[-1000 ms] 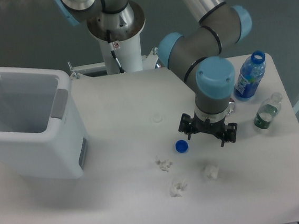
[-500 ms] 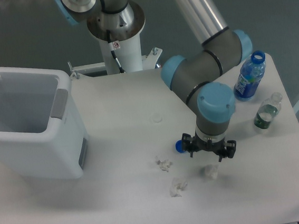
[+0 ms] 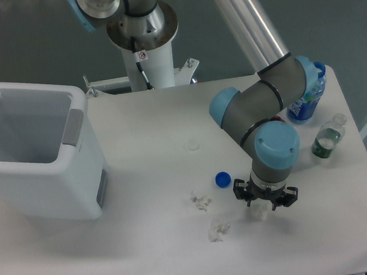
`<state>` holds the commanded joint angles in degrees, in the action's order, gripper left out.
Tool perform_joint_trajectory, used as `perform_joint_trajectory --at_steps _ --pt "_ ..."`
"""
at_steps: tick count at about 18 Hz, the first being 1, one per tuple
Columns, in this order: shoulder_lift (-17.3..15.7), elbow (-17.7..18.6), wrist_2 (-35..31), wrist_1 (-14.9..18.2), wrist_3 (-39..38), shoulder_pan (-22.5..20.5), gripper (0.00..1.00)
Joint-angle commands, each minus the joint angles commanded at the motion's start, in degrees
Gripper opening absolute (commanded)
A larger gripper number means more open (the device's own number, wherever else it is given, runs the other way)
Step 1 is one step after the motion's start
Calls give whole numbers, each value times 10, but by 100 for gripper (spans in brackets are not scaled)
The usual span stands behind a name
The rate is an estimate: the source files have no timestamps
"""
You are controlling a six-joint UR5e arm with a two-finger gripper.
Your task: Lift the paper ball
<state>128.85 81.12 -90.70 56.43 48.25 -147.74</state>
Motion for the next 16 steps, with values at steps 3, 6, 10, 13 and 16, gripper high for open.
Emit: perform_joint_trajectory --at_steps 3,6,10,13,16 --pt "4 1 0 -1 0 1 41" --pt "4 1 0 -1 -1 1 27" --pt "0 1 2 0 0 0 18" --pt "-17 1 1 1 3 -2 7" --pt "-40 -2 -1 4 47 -9 0"
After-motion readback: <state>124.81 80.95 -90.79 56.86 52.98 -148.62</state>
